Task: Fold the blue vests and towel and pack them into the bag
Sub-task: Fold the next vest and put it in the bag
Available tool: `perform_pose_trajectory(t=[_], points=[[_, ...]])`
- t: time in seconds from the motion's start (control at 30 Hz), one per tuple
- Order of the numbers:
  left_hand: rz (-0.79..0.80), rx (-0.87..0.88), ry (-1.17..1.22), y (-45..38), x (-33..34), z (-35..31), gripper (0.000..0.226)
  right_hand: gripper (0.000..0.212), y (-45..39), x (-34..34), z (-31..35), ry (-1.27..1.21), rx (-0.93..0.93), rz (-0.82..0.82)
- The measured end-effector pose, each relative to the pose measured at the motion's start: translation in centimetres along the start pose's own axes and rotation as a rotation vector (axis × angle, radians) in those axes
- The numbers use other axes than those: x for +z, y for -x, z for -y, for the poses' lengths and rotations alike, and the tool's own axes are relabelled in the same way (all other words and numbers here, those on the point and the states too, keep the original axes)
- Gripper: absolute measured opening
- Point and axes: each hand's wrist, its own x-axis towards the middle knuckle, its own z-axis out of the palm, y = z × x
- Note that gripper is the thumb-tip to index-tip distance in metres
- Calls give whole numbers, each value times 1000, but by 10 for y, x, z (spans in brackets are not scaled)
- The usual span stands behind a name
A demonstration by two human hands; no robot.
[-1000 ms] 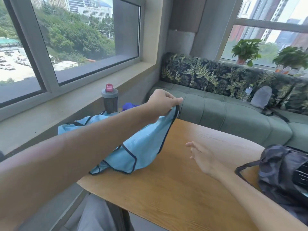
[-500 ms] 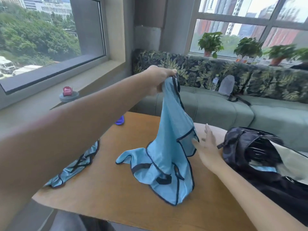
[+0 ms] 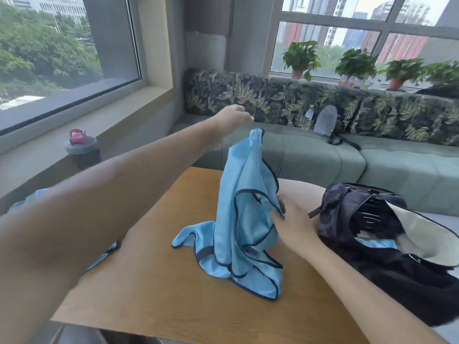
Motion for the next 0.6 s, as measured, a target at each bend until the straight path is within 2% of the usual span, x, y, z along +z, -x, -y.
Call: perform_pose_trajectory(t=[0.1, 0.17, 0.3, 0.4, 0.43, 0.5, 0.53, 0.6], points=[[14, 40, -381, 27, 29, 61, 59, 9, 12, 5, -23, -42, 222, -66], [37, 31, -539, 64, 57, 128, 58, 4, 29, 10, -44, -117, 356, -41], [-36, -117, -602, 153, 91, 241, 53, 20, 65, 15, -77, -538, 558, 49], [-93, -106, -542, 179, 96, 283, 60, 21, 82, 17, -92, -679, 569, 45], [-123, -88, -517, 179, 95, 290, 56, 22, 85, 16, -92, -725, 560, 43], [-158, -56, -518, 172, 90, 295, 21, 25, 89, 13, -87, -796, 529, 39], [-150, -23, -563, 168, 86, 294, 10, 27, 89, 11, -84, -819, 516, 37], [-98, 64, -662, 157, 69, 291, 14, 31, 90, 7, -80, -858, 506, 8]])
